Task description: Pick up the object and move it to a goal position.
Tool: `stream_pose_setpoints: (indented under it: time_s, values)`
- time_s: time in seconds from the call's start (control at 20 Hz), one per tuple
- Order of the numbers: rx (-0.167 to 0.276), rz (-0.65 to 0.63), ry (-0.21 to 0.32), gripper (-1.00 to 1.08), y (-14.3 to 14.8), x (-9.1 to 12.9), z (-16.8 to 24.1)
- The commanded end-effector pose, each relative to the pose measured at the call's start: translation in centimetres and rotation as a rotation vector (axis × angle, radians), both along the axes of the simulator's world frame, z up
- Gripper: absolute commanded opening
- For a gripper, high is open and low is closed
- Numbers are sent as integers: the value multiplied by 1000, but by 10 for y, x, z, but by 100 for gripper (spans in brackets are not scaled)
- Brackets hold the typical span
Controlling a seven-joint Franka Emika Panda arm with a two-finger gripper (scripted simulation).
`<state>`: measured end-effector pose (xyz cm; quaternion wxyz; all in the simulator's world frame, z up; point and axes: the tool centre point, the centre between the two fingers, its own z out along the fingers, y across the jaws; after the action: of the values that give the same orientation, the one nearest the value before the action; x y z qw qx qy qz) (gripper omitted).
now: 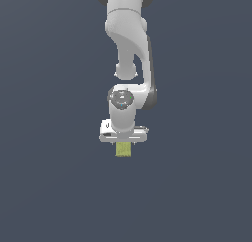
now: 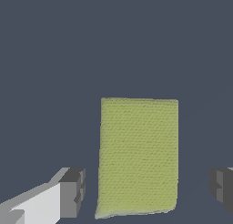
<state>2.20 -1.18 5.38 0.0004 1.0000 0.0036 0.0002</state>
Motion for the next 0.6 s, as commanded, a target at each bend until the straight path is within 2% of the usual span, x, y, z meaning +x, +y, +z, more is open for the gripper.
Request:
stream_pose_setpoints:
  time_s: [0.0,0.3,0.55]
  values:
    - [0,0,1,100,0,-1,-10]
    - [0,0,1,100,0,-1,-38]
    - [0,0,1,100,0,0,-44]
